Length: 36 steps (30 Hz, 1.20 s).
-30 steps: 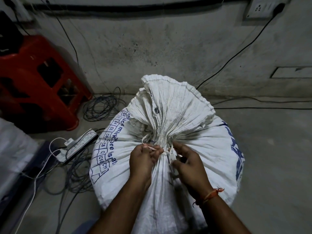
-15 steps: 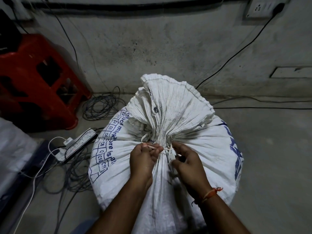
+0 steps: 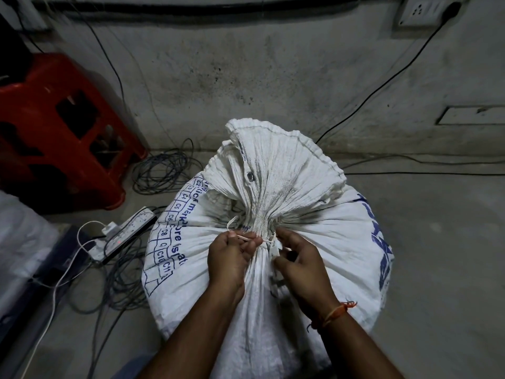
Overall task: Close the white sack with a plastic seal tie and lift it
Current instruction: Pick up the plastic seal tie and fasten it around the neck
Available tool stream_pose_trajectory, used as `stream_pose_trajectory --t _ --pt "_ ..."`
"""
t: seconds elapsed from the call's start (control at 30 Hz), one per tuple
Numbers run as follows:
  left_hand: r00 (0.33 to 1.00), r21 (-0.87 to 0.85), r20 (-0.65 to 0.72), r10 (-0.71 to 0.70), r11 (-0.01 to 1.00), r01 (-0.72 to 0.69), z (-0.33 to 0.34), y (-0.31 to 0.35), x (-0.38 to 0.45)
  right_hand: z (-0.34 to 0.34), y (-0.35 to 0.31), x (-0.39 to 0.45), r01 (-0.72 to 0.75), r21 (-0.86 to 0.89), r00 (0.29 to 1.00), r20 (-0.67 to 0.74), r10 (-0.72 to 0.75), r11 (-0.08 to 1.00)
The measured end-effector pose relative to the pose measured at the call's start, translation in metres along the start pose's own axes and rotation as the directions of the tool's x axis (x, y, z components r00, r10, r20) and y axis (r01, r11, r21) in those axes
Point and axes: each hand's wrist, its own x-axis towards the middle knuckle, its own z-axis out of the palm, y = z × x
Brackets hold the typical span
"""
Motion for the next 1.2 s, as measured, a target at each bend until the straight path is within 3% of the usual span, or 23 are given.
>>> stream_pose_trajectory --t 0.67,0.9,1.2 --pt "0.986 -0.019 0.034 -0.161 0.987 0.162 -0.002 0.007 0.003 0.012 0.013 0.012 -0.021 0.098 0.998 -0.064 0.028 0.995" --pt "0.986 0.053 0.056 -0.157 0.987 0.154 -0.006 0.003 0.009 0.016 0.019 0.014 -0.081 0.314 0.99 -0.081 0.112 0.946" --pt "0.986 0.054 0.057 -0.16 0.986 0.157 -0.005 0.003 0.008 0.017 0.015 0.011 -0.118 0.369 0.967 -0.17 0.192 0.922"
